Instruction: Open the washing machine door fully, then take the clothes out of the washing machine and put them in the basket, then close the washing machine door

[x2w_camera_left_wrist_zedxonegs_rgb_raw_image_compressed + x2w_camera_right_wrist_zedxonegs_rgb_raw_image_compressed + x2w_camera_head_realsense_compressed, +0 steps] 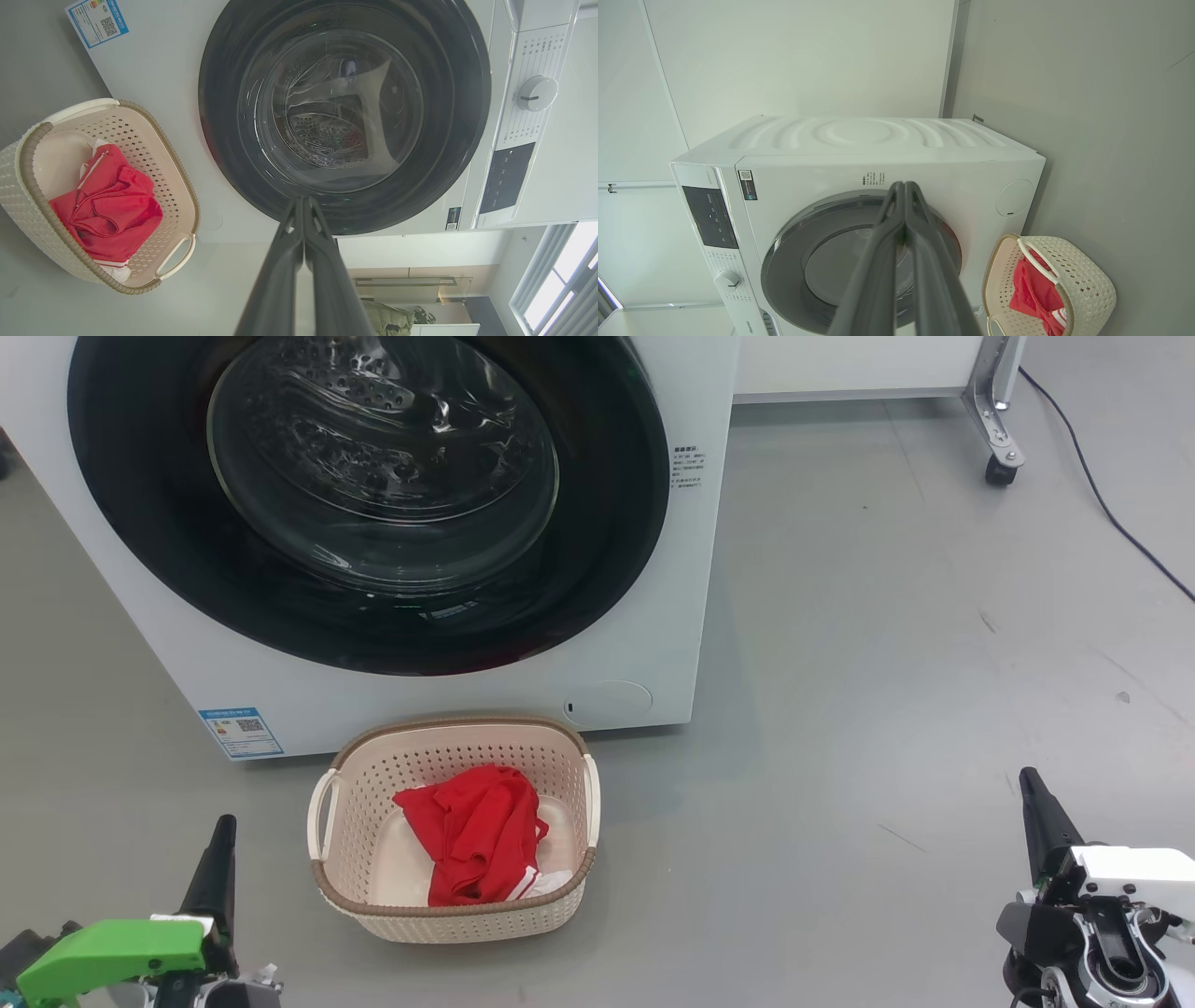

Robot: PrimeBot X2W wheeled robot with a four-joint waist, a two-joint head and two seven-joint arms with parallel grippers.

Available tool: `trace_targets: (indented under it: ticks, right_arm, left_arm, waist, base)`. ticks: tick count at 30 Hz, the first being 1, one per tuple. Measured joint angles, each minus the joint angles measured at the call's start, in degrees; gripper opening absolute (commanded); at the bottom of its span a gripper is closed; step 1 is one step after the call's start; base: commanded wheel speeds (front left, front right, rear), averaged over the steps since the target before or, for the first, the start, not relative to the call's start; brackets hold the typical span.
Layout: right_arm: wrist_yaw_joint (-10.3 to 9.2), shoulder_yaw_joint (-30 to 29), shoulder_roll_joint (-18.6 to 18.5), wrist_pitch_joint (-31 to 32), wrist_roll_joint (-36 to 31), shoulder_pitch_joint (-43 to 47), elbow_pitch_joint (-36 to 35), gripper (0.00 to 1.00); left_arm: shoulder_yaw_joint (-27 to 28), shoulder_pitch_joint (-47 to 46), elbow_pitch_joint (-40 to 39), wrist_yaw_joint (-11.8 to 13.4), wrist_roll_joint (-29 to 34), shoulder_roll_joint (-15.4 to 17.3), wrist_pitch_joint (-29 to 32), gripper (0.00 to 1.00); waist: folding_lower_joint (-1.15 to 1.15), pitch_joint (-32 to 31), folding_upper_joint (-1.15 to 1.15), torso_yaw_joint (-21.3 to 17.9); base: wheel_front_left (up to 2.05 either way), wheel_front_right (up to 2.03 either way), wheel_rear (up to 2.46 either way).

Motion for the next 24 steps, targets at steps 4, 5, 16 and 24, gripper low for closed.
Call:
trace_targets:
  ticks: [4, 5, 16, 24]
  right_arm:
    - [0.0, -0.02, 0.02, 0.0, 0.0, 0.0, 0.0, 0.0]
    - [0.0, -0.02, 0.02, 0.0, 0.0, 0.0, 0.0, 0.0]
    - [0.0, -0.1, 0.05, 0.01, -0.01, 0.0, 0.0, 0.0]
    - [0.0, -0.14, 0.08, 0.19, -0.19, 0.0, -0.01, 0.0]
  left_arm:
    - [0.03, 0.0, 0.0, 0.0, 0.0, -0.01, 0.0, 0.0]
    - [0.04, 0.0, 0.0, 0.0, 0.0, -0.01, 0.0, 0.0]
    - [0.18, 0.0, -0.01, 0.0, 0.01, -0.05, 0.36, 0.0]
    - [0.22, 0.0, -0.01, 0.0, 0.07, -0.07, 0.4, 0.0]
  waist:
    - [0.0, 0.0, 0.0, 0.0]
    - [0.0, 0.0, 0.0, 0.0]
    - [0.0, 0.0, 0.0, 0.0]
    - [0.0, 0.0, 0.0, 0.0]
  base:
    - [0.0, 0.0, 0.0]
    - [0.0, 0.0, 0.0]
    - [0.0, 0.0, 0.0]
    - [0.0, 0.0, 0.0]
